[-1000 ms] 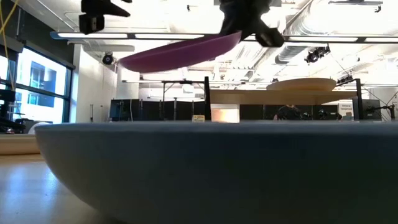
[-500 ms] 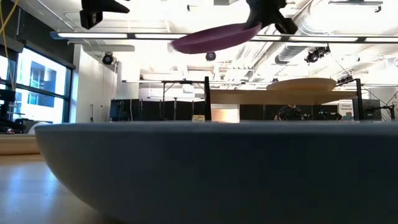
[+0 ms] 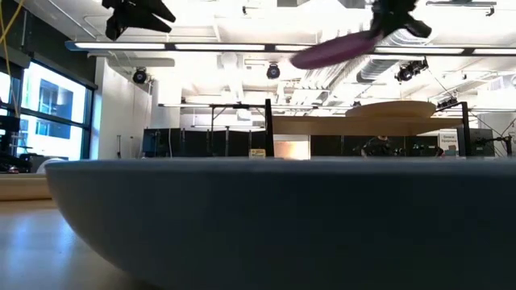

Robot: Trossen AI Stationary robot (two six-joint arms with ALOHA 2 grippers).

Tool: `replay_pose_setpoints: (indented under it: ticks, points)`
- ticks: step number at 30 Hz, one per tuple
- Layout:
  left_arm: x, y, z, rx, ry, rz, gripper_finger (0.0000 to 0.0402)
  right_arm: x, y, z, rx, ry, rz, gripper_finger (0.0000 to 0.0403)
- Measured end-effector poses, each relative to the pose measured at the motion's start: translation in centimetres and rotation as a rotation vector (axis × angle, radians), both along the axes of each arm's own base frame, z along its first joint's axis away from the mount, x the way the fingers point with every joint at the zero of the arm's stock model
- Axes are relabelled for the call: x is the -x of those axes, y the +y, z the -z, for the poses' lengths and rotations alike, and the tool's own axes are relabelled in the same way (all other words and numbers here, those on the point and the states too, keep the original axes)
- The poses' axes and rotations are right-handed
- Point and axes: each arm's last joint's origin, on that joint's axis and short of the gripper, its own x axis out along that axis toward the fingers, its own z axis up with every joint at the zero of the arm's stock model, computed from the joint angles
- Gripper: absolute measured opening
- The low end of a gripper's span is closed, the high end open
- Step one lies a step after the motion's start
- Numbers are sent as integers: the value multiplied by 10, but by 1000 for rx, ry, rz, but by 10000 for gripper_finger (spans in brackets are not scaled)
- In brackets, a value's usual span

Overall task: Place and stack plates onto a shelf
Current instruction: Stack the purple plate on top of the beige plate on the shelf

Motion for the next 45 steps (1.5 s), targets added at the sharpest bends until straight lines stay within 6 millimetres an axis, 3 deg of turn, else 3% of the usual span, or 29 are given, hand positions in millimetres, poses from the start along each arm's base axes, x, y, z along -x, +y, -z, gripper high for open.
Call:
replay_pose_setpoints:
  ticks: [5,10,19,24,36,45]
  points:
    - [1,7,0,-29,16,-33,103,31,-6,-2,-9,38,153,0]
    - [2,13,0,-68,39,-52,103,48,-13,-1,-10,23,237,0]
    - [5,28,0,-103,66,-126,103,59,-27,34,-31,-121,290,0]
    - [7,37,0,-101,69,-181,103,67,-25,49,-64,-129,320,0]
    - [13,52,0,-129,102,-241,103,97,-6,68,-75,-202,486,0]
    - [15,58,0,-175,145,-215,104,98,-9,84,-101,-282,606,0]
